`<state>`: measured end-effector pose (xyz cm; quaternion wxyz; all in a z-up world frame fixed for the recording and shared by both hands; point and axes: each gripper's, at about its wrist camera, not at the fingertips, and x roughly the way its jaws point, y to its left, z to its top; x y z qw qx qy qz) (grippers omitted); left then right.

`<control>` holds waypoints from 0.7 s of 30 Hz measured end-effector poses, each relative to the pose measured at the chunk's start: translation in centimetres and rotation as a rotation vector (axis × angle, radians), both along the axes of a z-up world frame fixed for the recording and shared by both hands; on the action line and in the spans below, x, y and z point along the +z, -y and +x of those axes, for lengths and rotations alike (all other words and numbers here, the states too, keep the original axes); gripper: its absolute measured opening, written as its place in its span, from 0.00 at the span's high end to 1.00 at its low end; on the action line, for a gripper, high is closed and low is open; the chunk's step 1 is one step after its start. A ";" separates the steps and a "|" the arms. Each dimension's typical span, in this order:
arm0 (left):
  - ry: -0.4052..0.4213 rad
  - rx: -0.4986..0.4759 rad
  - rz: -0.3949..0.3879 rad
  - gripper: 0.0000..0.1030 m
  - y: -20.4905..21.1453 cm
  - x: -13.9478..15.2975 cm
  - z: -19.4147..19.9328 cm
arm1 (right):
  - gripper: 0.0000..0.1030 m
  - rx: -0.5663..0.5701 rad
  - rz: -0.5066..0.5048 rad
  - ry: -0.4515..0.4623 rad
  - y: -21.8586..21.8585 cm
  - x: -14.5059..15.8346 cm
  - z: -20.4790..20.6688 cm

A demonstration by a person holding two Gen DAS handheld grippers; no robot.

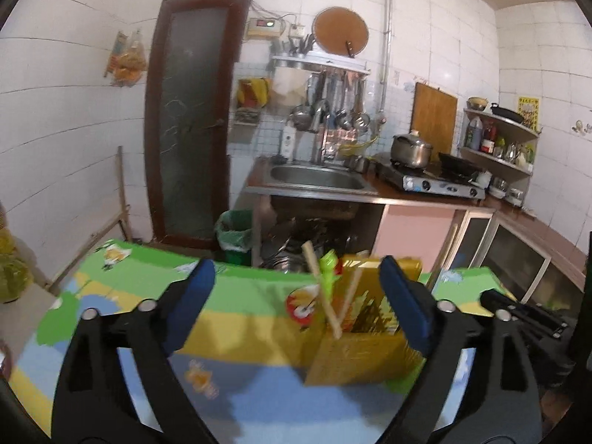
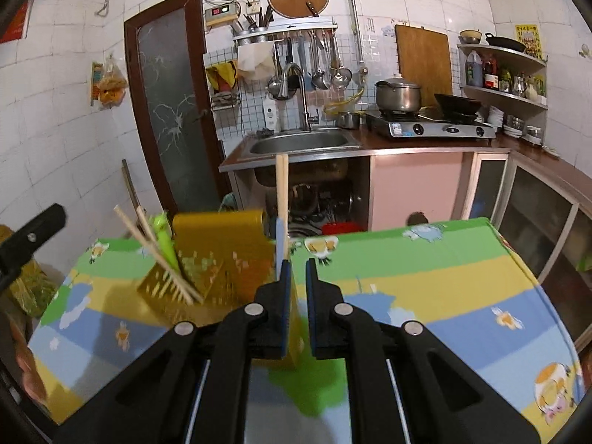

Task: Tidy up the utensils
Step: 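Move both tools back down toward the remaining utensils on the table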

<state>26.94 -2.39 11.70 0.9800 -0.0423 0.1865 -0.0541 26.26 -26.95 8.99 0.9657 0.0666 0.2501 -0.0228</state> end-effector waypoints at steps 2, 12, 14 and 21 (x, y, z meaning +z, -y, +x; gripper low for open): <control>-0.017 0.013 0.004 0.07 -1.0 -0.4 -1.6 | 0.69 0.001 0.005 -0.024 -0.1 -0.8 -1.7; -0.203 0.061 0.024 0.06 -4.4 -7.8 -8.5 | 0.33 0.066 -0.024 -0.139 -3.9 -7.4 -8.6; -0.223 0.060 0.036 0.05 -4.4 -9.0 -9.4 | 0.30 0.085 -0.031 -0.170 -4.9 -8.9 -9.3; -0.310 0.088 0.041 0.05 -5.3 -13.2 -11.3 | 0.17 0.100 -0.062 -0.181 -6.9 -11.3 -11.1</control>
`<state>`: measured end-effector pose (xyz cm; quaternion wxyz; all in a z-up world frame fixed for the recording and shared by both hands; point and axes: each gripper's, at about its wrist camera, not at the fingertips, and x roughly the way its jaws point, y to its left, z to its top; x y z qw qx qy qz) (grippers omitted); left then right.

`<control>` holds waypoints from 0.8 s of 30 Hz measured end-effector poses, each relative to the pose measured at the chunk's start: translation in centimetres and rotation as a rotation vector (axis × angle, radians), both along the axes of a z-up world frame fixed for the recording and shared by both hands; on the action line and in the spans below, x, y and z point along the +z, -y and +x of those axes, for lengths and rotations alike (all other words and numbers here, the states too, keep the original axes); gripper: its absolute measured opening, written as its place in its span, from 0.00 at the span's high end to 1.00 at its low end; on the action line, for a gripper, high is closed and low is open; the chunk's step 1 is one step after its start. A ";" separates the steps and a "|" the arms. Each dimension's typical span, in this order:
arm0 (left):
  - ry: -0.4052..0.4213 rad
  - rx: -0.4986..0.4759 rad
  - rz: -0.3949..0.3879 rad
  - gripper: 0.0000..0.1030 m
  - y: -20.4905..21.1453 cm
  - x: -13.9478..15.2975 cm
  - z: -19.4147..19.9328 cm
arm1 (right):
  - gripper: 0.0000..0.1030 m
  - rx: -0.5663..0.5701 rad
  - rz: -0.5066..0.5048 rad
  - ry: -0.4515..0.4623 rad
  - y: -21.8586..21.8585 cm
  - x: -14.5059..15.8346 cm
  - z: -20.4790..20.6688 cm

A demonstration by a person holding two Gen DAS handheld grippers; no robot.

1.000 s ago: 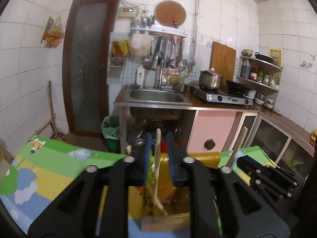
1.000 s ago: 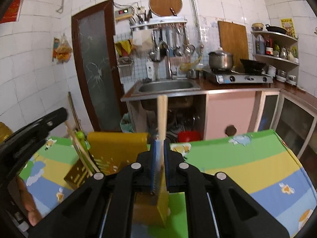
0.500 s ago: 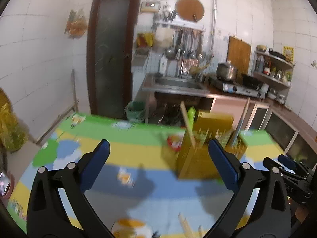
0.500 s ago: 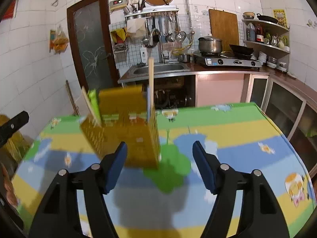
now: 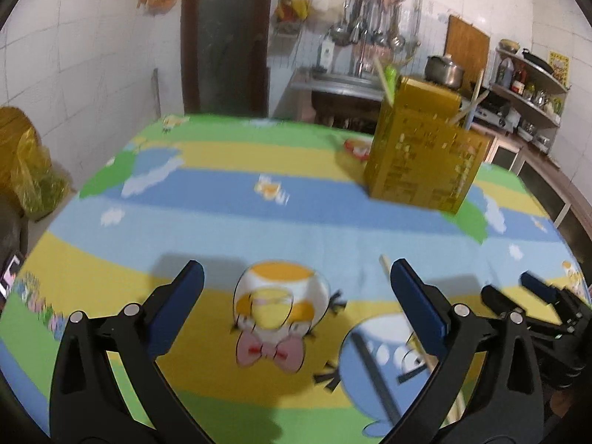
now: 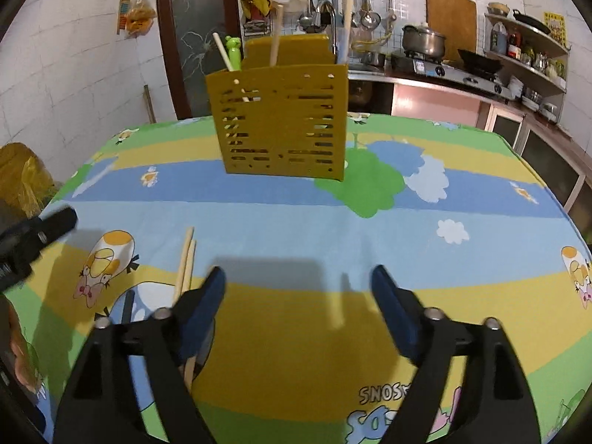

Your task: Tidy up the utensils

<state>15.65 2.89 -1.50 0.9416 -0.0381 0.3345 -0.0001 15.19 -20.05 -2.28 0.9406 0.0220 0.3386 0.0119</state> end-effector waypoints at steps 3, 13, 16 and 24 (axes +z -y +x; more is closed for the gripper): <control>-0.021 0.013 0.011 0.05 -0.2 -0.6 -0.2 | 0.16 -0.006 -0.052 0.040 -0.8 0.3 -0.3; -0.108 0.035 0.015 0.05 -0.7 -2.9 -0.1 | 0.11 0.056 -0.147 -0.030 -3.6 -0.8 0.4; -0.132 0.041 0.004 0.05 -1.0 -3.3 0.2 | 0.11 0.055 -0.103 -0.070 -3.5 -1.2 1.2; -0.166 0.066 0.011 0.05 -1.4 -4.0 0.7 | 0.48 0.075 -0.104 -0.139 -5.2 -2.1 2.6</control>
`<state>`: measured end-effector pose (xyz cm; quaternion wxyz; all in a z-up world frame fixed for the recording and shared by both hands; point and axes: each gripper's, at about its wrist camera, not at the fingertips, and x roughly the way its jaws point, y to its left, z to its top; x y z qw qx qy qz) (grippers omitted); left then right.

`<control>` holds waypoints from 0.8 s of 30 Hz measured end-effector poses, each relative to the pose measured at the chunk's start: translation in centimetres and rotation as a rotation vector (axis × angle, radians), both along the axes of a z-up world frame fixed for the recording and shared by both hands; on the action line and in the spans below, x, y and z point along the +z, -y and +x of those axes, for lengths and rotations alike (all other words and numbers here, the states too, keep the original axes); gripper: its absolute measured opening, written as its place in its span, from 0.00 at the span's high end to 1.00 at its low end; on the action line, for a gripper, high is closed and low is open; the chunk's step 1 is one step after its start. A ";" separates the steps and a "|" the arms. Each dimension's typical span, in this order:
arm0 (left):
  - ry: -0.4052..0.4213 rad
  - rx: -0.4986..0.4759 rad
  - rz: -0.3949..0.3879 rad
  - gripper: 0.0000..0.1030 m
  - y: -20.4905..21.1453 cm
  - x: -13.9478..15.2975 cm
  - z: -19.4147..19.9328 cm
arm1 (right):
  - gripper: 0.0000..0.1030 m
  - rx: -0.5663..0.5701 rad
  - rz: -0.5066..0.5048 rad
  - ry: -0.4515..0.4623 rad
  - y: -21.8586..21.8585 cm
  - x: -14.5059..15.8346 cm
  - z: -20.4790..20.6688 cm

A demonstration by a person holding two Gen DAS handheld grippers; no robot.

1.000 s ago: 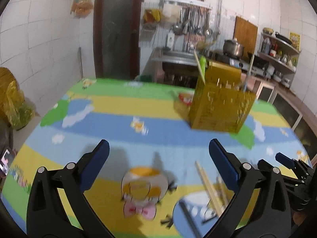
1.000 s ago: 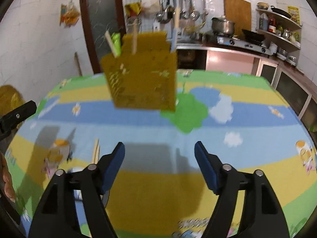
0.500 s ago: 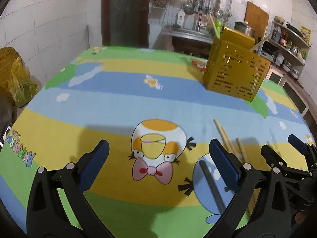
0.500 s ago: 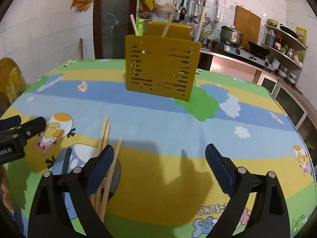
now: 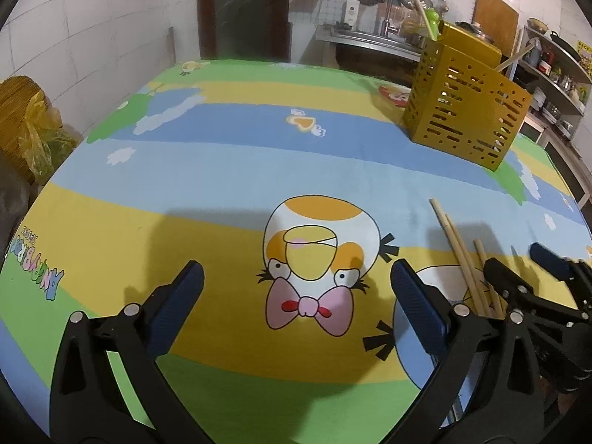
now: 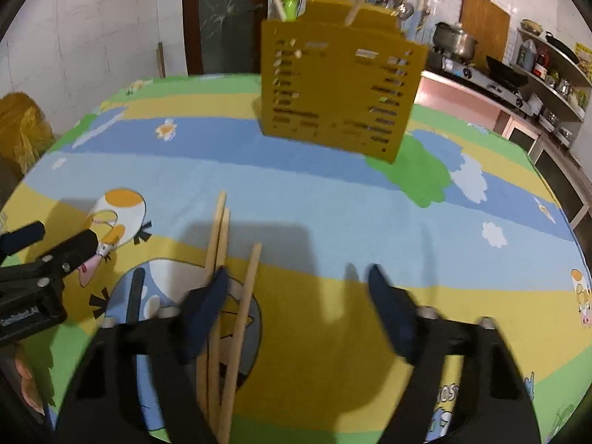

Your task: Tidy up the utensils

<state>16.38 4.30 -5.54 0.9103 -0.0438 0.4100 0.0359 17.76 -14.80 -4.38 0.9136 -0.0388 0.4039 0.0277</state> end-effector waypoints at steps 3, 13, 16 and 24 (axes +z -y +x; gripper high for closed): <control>-0.012 0.003 -0.009 0.05 -0.1 -0.1 0.0 | 0.57 -0.007 0.026 -0.038 -0.2 -0.6 0.4; -0.042 -0.027 -0.018 0.06 2.1 0.0 -0.5 | 0.93 -0.018 0.070 -0.051 2.0 -0.2 -0.4; -0.068 -0.053 0.002 0.13 3.7 -0.5 -0.5 | 0.93 -0.049 0.091 -0.055 4.4 -0.3 -0.7; -0.106 -0.100 0.063 0.35 7.2 -1.4 -0.7 | 0.93 -0.074 0.077 -0.032 6.6 -0.5 -1.6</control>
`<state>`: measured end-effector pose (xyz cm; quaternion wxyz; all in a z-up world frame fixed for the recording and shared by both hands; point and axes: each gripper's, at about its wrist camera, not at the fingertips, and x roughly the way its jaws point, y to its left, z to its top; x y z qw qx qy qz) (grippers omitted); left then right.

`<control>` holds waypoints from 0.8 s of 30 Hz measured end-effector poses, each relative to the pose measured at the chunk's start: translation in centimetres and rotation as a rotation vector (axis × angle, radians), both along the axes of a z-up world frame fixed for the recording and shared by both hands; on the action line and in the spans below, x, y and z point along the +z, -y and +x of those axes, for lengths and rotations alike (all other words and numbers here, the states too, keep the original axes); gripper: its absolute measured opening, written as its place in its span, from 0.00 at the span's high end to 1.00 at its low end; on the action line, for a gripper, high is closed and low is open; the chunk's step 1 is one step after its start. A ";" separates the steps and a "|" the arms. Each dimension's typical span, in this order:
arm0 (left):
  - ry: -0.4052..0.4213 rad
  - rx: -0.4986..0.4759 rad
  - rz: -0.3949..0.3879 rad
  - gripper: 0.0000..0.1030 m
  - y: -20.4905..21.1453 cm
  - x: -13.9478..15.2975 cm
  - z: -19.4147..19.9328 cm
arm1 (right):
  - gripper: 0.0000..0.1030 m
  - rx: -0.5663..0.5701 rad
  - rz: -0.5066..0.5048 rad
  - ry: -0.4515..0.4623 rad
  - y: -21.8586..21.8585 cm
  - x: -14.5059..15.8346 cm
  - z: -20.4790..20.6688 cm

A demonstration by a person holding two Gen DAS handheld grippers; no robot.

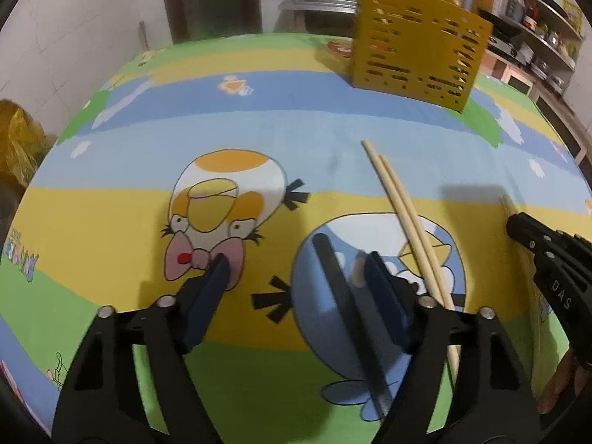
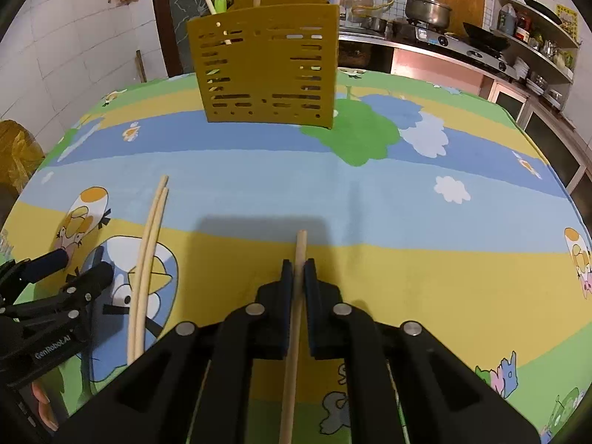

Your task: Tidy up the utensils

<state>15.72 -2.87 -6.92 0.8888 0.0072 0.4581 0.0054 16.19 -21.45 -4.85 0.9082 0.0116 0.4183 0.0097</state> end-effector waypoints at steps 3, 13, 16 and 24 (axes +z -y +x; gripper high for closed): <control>-0.006 -0.029 0.008 0.46 0.6 0.2 -0.1 | 0.93 -0.003 0.000 0.009 0.1 -0.1 -0.1; -0.012 -0.108 0.019 0.88 1.4 0.6 1.4 | 0.93 -0.020 0.001 0.012 0.8 0.0 -0.1; -0.006 -0.138 0.008 0.90 1.3 0.6 2.3 | 0.93 -0.026 0.000 0.013 0.9 0.0 0.0; 0.000 -0.145 -0.050 0.88 0.4 0.8 2.9 | 0.92 -0.040 -0.003 0.007 1.2 0.0 0.0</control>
